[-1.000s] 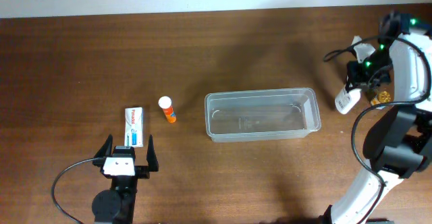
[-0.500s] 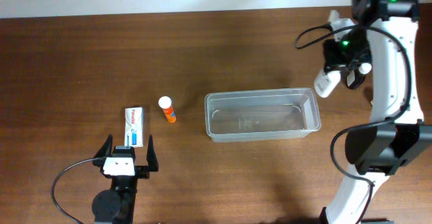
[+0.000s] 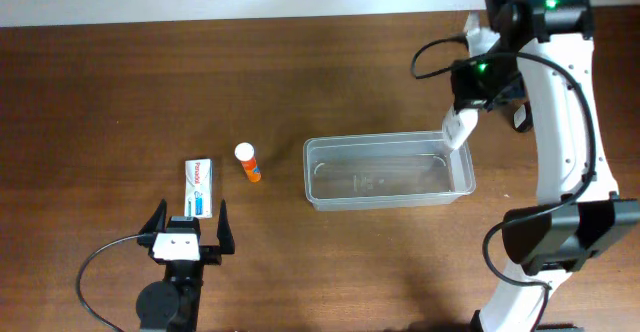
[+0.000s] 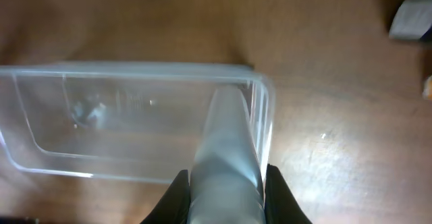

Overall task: Pack container
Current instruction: 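Carry the pump bottle with right gripper into the clear container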

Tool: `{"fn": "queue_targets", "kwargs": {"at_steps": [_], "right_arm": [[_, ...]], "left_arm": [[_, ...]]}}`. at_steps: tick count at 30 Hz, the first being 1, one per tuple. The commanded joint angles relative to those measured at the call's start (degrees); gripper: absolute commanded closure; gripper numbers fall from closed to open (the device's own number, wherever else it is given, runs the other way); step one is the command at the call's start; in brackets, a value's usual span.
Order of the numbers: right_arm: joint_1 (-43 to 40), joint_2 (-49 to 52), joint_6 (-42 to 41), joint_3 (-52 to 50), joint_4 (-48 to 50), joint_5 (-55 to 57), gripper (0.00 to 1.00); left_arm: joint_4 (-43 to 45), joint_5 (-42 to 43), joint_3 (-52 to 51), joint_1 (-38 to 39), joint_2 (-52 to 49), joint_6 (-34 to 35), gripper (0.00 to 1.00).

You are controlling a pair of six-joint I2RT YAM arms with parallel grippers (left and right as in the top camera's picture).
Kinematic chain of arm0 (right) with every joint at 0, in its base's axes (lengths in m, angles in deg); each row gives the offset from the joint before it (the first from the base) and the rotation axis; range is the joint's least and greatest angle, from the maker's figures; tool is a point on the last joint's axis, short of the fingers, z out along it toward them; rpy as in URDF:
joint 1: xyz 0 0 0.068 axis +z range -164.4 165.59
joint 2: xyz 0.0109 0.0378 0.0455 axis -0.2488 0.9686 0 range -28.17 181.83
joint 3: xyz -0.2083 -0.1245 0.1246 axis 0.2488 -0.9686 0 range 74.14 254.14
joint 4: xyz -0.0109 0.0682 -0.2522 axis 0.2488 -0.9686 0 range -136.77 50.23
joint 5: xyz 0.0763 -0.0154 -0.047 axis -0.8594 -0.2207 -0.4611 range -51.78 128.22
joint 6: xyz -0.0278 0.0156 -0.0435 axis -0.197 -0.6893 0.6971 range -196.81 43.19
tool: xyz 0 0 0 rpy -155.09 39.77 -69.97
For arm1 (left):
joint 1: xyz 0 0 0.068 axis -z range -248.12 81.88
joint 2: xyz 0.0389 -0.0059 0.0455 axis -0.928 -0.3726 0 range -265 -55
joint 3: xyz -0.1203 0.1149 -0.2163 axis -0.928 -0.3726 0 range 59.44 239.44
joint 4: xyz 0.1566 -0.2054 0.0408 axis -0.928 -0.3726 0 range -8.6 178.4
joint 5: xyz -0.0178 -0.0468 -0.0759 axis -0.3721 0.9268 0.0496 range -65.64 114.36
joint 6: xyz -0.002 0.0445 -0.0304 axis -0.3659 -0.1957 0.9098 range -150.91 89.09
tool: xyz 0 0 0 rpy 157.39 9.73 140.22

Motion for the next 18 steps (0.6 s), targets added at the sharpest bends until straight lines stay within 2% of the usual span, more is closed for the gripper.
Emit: {"fn": "queue_targets", "kwargs": {"at_steps": [1,6,18], "right_arm": [[1.4,-3.7,-2.0,-7.1,-0.4,-0.3,0.94],[1.5,-6.5,-2.2,-14.0,-0.3,-0.3,0.94],[1.5,-6.7,-2.2,-17.2,5.9,-0.3,0.94]], "left_arm": [[-0.1,0.4,-0.2,-0.2,0.4,-0.9,0.01],[-0.1,0.4,-0.2,-0.2,0.4,-0.9,0.01],[-0.1,0.4,-0.2,-0.2,0.4,-0.9,0.01]]}}
